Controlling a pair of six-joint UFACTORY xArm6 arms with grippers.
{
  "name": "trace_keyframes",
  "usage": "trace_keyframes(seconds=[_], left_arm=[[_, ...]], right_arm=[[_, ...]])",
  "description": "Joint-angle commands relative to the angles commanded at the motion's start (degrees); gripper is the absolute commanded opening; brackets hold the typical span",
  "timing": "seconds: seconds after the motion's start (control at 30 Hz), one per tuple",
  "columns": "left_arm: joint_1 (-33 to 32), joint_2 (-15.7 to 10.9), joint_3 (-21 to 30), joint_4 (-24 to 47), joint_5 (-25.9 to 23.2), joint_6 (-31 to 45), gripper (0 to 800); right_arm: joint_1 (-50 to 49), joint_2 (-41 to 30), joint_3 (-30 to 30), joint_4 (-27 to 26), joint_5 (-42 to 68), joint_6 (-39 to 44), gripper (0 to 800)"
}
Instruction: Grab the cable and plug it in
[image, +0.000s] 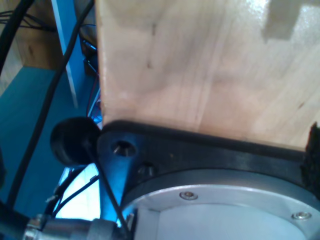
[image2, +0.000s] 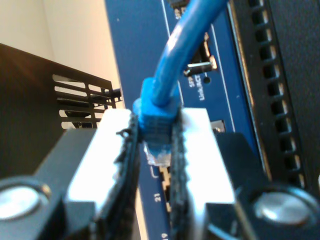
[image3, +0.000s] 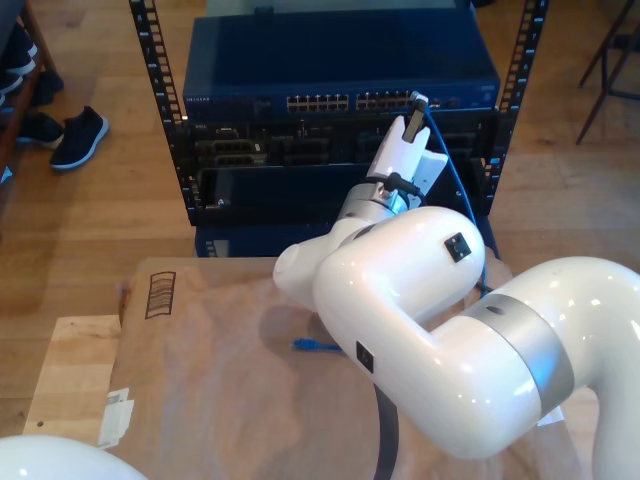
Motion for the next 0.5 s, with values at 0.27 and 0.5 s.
trace_keyframes(seconds=[0.27, 0.5], left_arm=[[0.0, 0.0, 0.0, 0.0, 0.0, 0.0, 800], [0.0, 0.0, 0.0, 0.0, 0.0, 0.0, 800]], right_arm=[[-0.09, 0.18, -0.26, 0.0, 0.18, 0.0, 0], [-0.26, 0.09, -0.35, 0.0, 0.09, 0.0, 0]])
